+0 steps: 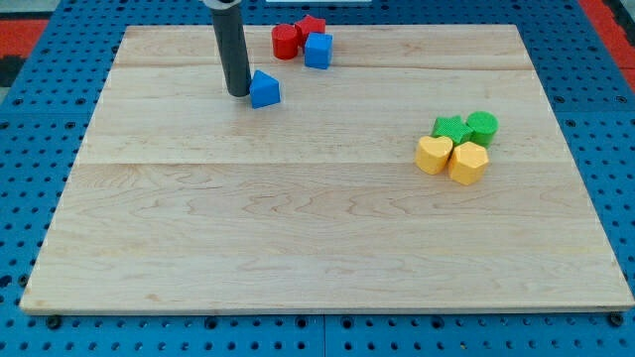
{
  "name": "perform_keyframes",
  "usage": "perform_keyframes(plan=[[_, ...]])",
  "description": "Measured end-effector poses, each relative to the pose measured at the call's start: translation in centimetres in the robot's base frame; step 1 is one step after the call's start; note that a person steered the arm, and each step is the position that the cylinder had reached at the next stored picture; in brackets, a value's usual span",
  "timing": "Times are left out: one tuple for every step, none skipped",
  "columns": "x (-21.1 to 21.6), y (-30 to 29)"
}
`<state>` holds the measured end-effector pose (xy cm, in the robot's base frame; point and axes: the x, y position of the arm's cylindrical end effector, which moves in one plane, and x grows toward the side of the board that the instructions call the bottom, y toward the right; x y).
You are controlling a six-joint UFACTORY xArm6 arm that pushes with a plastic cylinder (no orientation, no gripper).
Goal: Push the blue triangle closer to blue cube
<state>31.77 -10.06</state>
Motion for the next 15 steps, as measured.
perform_keyframes(plan=[[2.5,0.1],[4.7,3.4],[4.6,7.4],[0.4,6.8],[2.8,6.0],[6.6,6.2],[6.6,2.2],[2.2,2.1],[-0.6,2.3],[-2.2,2.7],[-4.4,3.5],[-5.7,5.2],[-1.1,5.3],[2.0,6.6],[2.7,7.4]])
